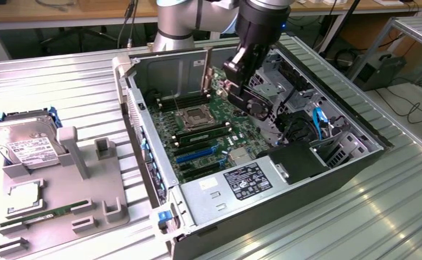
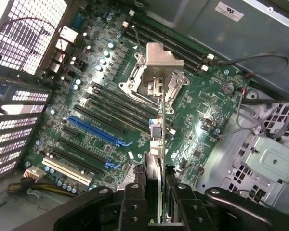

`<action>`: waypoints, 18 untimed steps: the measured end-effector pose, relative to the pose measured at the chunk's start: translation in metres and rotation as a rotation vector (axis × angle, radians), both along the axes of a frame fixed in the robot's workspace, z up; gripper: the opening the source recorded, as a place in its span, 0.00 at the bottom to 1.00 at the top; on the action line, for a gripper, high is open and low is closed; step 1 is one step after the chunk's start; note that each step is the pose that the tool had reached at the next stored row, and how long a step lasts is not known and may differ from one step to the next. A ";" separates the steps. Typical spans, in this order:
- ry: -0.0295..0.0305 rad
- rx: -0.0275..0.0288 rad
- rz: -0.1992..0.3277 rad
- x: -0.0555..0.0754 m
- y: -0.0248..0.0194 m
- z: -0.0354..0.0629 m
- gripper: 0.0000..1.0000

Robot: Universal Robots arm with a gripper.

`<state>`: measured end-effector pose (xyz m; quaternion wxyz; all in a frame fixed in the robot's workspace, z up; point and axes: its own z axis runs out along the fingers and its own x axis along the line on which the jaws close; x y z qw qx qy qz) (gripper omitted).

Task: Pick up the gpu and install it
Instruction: 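Insert the gpu into the slot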

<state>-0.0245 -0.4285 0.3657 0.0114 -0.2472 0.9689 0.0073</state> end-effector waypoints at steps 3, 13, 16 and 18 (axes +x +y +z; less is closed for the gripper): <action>0.0000 0.0000 0.033 0.000 0.0000 -0.0001 0.26; 0.0000 0.0001 0.164 0.000 0.0000 -0.0005 0.26; 0.0000 0.0000 0.196 0.000 0.0000 -0.0006 0.26; 0.0000 0.0000 0.220 0.000 0.0000 -0.0007 0.26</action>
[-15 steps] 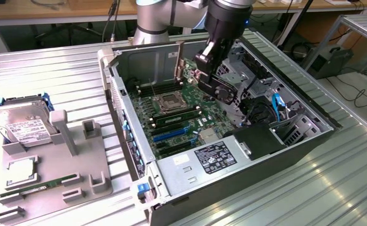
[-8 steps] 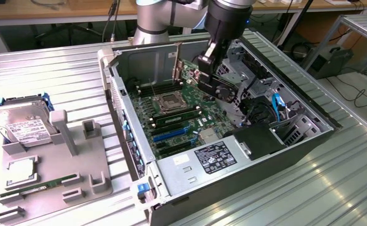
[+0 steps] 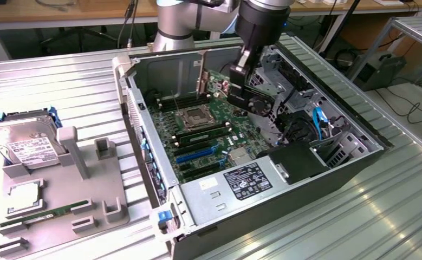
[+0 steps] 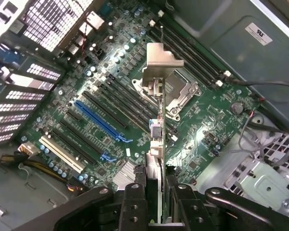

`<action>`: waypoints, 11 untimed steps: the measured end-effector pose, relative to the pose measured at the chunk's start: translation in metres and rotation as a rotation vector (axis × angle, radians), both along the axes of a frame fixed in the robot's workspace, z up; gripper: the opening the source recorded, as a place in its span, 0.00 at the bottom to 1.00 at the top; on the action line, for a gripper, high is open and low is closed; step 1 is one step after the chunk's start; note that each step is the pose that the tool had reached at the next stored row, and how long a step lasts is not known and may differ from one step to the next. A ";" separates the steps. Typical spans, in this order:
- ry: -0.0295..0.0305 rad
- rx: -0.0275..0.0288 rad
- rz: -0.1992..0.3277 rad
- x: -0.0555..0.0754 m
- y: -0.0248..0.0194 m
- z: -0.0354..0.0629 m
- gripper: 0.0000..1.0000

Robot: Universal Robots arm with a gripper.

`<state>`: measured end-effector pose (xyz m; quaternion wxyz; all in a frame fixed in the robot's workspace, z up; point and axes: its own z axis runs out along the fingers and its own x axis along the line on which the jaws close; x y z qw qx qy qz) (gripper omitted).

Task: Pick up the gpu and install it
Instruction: 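Insert the gpu into the slot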

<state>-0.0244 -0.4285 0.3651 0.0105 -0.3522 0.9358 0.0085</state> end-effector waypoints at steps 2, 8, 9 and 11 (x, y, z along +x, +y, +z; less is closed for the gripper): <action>0.0000 0.0000 0.023 0.000 0.0000 -0.0001 0.26; 0.0000 0.0000 0.102 0.000 0.0000 -0.0003 0.26; 0.0000 0.0000 0.115 0.000 0.0000 -0.0003 0.26; 0.0000 0.0001 0.146 0.000 0.0000 -0.0005 0.26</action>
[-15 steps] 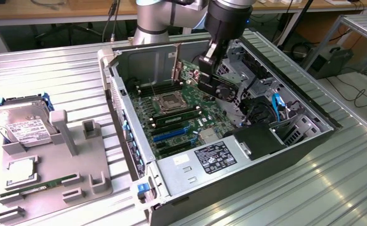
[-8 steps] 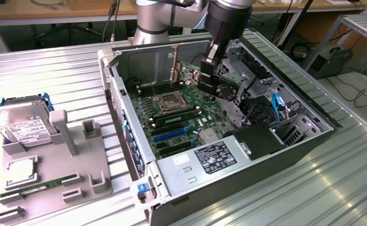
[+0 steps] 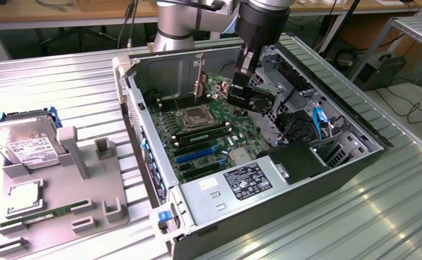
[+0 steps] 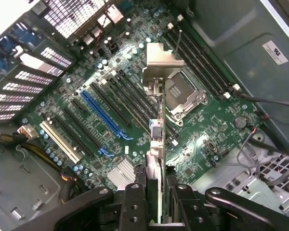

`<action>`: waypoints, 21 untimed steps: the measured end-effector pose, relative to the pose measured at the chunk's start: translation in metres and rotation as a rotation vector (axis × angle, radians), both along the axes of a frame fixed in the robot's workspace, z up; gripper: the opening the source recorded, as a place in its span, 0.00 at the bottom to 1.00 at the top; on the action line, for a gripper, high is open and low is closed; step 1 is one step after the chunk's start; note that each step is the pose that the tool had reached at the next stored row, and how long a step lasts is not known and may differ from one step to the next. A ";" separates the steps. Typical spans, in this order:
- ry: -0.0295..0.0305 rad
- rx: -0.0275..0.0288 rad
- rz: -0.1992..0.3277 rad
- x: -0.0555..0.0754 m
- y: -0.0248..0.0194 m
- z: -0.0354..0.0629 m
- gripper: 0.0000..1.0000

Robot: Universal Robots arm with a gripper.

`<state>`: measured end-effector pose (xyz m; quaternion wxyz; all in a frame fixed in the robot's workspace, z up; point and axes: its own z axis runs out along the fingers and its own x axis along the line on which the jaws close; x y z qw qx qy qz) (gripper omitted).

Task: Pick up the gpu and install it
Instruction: 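Insert the gpu into the slot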

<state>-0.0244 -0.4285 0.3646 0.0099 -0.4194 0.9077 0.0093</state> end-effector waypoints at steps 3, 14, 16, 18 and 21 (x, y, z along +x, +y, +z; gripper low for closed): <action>0.0000 -0.0001 0.038 0.000 0.0000 -0.0001 0.26; 0.0000 -0.0001 0.146 0.000 0.0000 -0.0005 0.26; 0.0000 0.0000 0.170 0.000 0.0000 -0.0006 0.26; 0.0000 0.0000 0.192 0.000 0.0000 -0.0007 0.26; 0.0000 0.0000 0.218 0.000 0.0000 -0.0008 0.26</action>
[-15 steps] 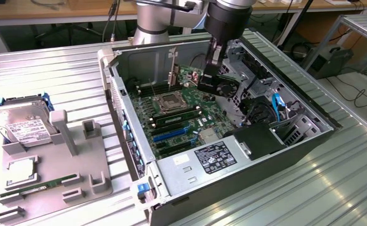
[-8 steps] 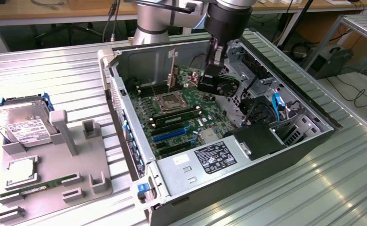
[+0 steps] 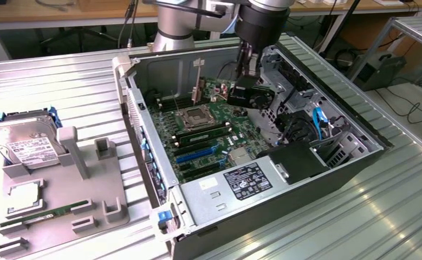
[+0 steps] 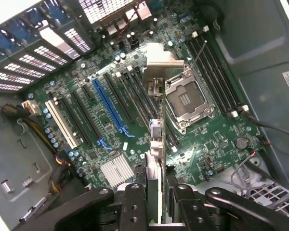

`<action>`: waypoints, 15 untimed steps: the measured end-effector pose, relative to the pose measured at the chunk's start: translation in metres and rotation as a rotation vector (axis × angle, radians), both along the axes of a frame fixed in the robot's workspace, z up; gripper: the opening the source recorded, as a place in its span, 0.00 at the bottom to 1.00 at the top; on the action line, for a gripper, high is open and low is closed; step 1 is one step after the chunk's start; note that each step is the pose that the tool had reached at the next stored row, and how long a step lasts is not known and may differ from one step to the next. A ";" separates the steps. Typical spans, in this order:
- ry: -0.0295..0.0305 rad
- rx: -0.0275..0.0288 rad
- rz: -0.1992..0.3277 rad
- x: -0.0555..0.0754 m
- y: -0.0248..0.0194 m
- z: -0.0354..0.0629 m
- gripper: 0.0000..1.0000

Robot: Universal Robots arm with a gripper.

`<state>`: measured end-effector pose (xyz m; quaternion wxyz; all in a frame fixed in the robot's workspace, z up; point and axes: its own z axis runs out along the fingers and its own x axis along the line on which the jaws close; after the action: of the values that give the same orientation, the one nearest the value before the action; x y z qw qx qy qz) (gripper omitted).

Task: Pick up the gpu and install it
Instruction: 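Insert the gpu into the slot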

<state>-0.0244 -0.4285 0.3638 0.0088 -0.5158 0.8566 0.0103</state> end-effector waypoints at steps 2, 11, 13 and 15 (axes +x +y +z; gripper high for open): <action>0.0000 0.0000 0.016 0.000 0.0000 -0.0001 0.26; 0.0000 0.0000 0.099 0.000 0.0000 -0.0003 0.26; 0.0000 0.0000 0.118 0.000 0.0000 -0.0004 0.26; 0.0000 0.0000 0.134 0.000 0.0000 -0.0005 0.26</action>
<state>-0.0244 -0.4285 0.3633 0.0081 -0.5719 0.8202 0.0109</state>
